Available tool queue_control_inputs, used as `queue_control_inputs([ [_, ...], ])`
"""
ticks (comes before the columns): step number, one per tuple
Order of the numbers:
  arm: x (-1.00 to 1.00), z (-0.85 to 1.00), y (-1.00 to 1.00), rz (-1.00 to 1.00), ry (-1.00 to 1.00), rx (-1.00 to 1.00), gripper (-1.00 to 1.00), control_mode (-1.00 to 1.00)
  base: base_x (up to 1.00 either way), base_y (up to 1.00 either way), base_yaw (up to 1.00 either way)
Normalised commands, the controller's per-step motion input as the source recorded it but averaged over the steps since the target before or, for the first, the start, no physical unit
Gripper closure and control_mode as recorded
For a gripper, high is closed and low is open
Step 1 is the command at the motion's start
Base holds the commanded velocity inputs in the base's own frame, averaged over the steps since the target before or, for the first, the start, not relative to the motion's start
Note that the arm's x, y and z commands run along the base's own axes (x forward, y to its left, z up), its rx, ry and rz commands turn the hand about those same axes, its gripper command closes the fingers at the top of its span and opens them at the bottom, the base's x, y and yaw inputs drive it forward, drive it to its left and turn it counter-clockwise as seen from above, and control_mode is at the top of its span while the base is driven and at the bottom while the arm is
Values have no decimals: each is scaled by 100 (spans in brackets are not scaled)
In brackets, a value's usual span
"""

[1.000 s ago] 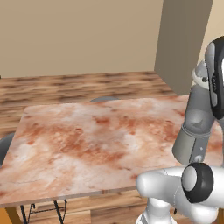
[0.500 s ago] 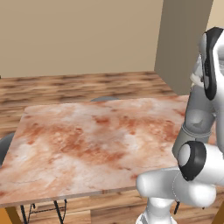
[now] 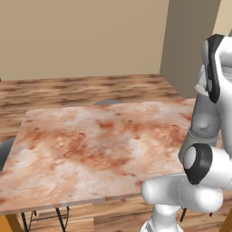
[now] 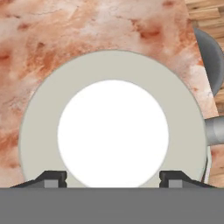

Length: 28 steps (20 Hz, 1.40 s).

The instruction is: Close the lid blender by securely placing the lid on top.

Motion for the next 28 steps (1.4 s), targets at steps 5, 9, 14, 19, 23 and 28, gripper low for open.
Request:
queue_control_inputs([
  [5,11,-3,-9,0,0,2,100,-100,0,0,0],
  [9,7,0,-12,0,0,1,100,-100,0,0,0],
  [14,8,-2,-8,0,0,0,100,-100,0,0,0],
  [19,5,-4,-6,0,5,0,100,-100,0,0,0],
  [23,-5,-5,-2,0,2,0,100,-100,0,0,0],
  [28,-4,-5,0,0,6,0,100,-100,0,0,0],
])
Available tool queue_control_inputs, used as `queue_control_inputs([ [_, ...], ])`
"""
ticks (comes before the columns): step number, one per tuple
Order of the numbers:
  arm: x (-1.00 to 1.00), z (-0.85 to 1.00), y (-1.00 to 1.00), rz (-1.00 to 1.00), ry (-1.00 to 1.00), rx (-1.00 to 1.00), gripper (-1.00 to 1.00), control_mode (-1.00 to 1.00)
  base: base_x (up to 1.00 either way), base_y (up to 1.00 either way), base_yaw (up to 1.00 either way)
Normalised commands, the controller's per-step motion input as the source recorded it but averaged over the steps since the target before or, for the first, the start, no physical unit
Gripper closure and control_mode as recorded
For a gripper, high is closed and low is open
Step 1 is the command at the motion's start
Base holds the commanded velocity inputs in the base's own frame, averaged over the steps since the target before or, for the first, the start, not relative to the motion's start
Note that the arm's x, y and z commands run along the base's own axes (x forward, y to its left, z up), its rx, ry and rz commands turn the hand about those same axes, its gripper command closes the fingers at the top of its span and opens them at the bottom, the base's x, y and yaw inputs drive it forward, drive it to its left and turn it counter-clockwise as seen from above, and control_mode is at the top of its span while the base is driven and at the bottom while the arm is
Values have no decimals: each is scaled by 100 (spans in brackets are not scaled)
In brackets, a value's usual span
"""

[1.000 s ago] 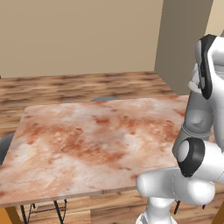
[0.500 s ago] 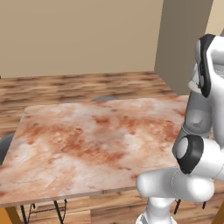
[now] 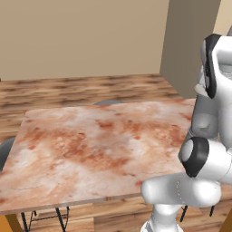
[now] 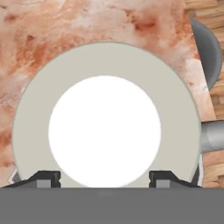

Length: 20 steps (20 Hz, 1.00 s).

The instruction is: Close the lid blender by securely placing the lid on top.

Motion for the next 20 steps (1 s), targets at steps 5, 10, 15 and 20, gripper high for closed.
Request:
queue_control_inputs([
  [5,-15,0,0,0,1,0,100,-100,0,0,0],
  [10,-32,0,0,0,0,0,100,-100,0,0,0],
  [15,-20,0,0,0,0,0,100,-100,0,0,0],
  [20,4,-8,0,0,0,0,100,-100,0,0,0],
])
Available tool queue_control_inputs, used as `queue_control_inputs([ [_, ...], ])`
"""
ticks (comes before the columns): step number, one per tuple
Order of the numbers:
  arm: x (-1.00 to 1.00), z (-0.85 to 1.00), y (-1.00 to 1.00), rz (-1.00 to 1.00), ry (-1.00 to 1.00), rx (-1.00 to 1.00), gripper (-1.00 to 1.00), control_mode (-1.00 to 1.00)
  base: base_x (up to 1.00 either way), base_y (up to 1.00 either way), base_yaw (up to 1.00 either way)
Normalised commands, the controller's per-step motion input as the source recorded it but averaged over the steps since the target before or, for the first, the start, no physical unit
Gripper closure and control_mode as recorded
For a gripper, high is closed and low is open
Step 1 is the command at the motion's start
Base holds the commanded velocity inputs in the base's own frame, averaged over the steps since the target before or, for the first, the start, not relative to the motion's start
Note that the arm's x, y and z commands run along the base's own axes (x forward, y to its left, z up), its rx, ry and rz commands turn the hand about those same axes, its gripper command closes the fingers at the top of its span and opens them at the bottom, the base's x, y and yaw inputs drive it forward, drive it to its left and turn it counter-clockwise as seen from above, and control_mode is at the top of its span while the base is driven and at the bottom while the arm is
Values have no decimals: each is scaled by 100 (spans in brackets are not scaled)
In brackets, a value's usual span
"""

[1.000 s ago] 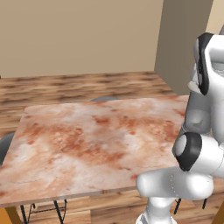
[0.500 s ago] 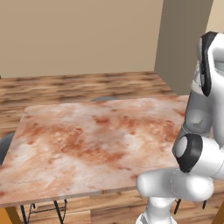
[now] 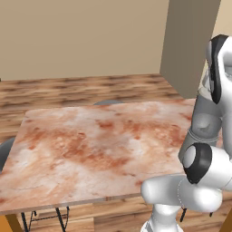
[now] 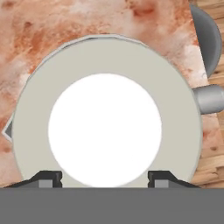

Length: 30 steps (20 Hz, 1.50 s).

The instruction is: Close the lid blender by securely placing the lid on top.

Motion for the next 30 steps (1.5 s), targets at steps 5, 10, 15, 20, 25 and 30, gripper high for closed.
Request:
queue_control_inputs([
  [5,28,-4,6,6,-3,0,100,-100,0,0,0],
  [10,7,0,0,4,-8,0,100,-100,0,0,0],
  [15,0,-3,0,2,-8,0,100,-100,0,0,0],
  [20,-6,-15,0,1,-6,0,-100,-100,0,0,0],
  [25,-1,-6,0,0,-5,0,-100,-100,0,0,0],
  [30,0,0,0,0,-4,0,-100,-100,0,0,0],
])
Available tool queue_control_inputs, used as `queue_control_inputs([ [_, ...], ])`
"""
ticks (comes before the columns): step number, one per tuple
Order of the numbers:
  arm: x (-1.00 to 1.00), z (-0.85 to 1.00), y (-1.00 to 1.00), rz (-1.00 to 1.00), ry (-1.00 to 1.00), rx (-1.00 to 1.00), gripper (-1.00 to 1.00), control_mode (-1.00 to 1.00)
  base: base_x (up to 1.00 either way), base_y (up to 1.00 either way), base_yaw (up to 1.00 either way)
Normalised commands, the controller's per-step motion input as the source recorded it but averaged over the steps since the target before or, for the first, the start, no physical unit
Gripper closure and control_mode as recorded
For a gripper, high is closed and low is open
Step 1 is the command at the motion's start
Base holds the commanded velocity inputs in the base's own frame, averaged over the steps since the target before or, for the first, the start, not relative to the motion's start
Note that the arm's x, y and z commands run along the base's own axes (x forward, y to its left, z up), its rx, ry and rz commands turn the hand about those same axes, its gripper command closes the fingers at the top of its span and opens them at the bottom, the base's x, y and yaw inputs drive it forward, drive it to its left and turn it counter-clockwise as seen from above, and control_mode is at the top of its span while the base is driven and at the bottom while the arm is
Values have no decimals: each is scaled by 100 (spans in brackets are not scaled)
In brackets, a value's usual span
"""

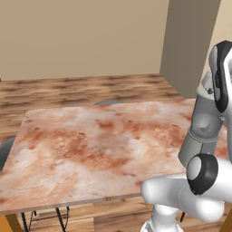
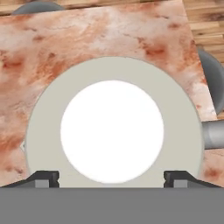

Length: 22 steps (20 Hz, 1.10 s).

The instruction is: Close the lid blender by securely placing the lid on top.

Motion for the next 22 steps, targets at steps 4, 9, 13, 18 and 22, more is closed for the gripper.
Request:
queue_control_inputs([
  [4,-1,0,0,0,-6,0,-100,-100,0,0,0],
  [9,-19,18,0,0,-9,0,-100,-100,0,0,0],
  [13,-58,31,5,0,-17,0,-100,-100,0,0,0],
  [18,-68,19,33,0,-16,0,-100,-100,0,0,0],
  [22,-46,8,80,0,-6,0,-100,-100,0,0,0],
])
